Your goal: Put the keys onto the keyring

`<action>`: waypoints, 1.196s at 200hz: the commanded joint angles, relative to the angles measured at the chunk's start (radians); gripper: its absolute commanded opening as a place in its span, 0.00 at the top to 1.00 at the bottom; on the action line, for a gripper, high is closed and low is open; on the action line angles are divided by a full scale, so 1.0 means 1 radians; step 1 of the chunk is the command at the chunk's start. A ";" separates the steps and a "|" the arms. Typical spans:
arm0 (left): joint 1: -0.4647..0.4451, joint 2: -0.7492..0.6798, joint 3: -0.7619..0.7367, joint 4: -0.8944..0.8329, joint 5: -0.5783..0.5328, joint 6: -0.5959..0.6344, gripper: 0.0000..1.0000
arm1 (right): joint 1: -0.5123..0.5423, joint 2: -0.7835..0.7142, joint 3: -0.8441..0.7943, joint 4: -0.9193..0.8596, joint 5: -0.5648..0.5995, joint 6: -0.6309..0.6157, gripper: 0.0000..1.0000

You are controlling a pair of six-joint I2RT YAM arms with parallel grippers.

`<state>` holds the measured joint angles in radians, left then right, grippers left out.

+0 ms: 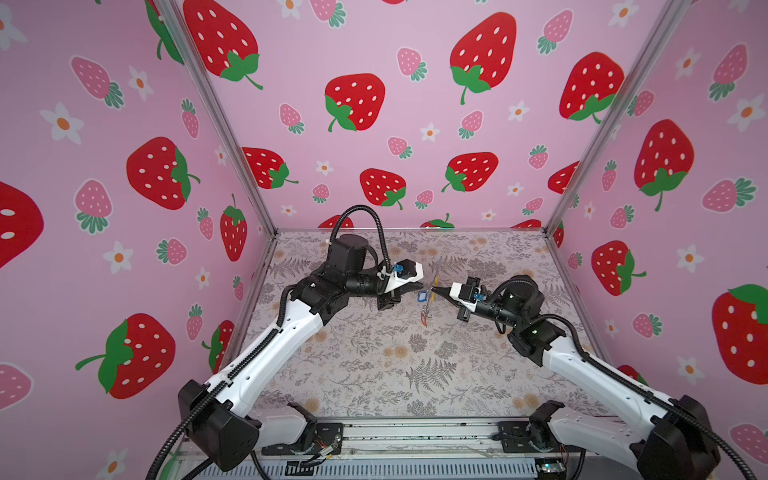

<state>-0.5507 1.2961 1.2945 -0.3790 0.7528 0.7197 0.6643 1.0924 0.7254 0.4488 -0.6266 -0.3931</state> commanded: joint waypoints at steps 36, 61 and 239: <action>-0.024 0.018 0.030 -0.033 0.043 0.086 0.87 | -0.003 -0.010 0.017 0.031 -0.050 0.018 1.00; -0.029 0.030 0.042 -0.038 0.033 0.090 0.87 | -0.003 -0.010 0.016 0.028 -0.069 0.007 1.00; -0.038 0.029 0.033 -0.016 0.005 0.069 0.81 | -0.003 0.009 0.030 0.007 -0.099 -0.013 1.00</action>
<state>-0.5831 1.3293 1.2964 -0.3676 0.7109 0.7555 0.6609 1.0973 0.7265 0.4473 -0.6941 -0.3939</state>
